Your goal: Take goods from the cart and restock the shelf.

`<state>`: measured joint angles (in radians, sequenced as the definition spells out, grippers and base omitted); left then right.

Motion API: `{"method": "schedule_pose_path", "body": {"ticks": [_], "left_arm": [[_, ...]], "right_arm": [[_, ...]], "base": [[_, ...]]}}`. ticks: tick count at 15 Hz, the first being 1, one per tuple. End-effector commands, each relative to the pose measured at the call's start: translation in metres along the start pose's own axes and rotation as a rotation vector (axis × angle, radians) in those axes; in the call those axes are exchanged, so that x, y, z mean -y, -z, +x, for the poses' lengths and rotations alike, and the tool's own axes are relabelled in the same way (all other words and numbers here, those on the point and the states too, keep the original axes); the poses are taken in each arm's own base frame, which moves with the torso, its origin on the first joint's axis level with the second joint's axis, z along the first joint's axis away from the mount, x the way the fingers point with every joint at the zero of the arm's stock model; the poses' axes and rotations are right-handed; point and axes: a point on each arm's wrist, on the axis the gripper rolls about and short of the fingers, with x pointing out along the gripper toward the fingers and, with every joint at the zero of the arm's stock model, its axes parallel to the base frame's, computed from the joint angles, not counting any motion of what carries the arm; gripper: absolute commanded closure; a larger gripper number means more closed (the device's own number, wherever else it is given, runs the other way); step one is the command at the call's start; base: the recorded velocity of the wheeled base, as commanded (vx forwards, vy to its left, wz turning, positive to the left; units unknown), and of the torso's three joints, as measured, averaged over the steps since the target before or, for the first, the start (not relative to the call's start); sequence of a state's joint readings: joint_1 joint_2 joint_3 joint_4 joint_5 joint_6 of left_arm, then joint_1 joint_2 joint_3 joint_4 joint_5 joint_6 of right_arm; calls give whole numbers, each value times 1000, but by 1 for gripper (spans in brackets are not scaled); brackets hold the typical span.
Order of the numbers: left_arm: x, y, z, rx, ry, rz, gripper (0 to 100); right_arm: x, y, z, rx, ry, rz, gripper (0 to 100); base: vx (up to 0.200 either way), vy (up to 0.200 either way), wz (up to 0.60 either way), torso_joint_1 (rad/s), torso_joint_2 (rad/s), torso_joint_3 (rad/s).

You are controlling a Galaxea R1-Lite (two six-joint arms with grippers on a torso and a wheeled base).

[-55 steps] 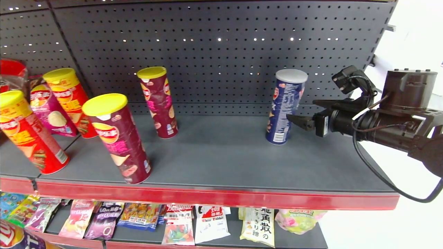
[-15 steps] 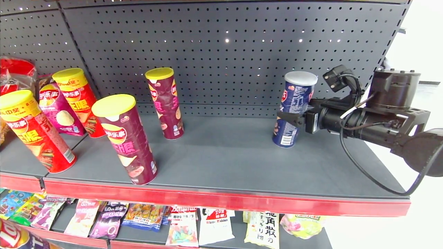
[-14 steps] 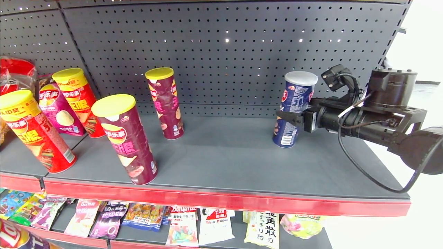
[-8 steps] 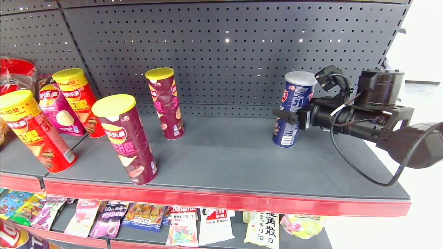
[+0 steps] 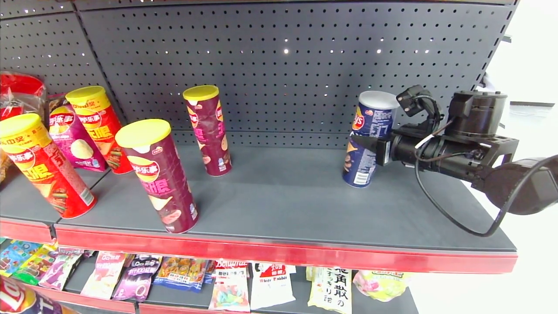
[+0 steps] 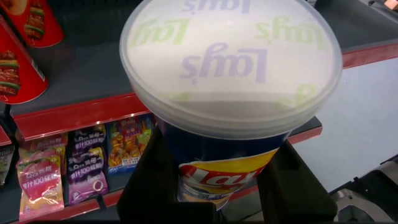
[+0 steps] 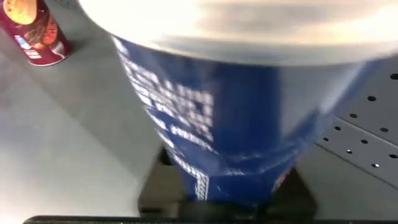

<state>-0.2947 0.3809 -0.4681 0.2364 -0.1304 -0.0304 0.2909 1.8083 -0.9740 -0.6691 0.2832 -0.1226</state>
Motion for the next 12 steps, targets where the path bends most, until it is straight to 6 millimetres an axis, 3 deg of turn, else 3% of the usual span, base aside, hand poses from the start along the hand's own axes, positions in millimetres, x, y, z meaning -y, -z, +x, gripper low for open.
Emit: {"method": "schedule_pose_path", "body": {"ticks": [1,6,8,12], "left_arm": [[0,0,0,2,0,0,100],[0,-1,2,-9,3,-1,100],[0,-2,4,-15,5,-2,100],[-1,-3,6,-23,10,-3,100]], "right_arm": [[-3,-8,-9,25,-31,-8,100],[-15,-22,-51,74,-106,-23,100],[-22,-19,-70,77,-172,-23,100],[-35,-2,-83,37,-268,-14,100]], "base": [[0,0,0,0,0,0],[0,0,0,0,0,0],[0,0,0,0,0,0],[0,0,0,0,0,0]]}}
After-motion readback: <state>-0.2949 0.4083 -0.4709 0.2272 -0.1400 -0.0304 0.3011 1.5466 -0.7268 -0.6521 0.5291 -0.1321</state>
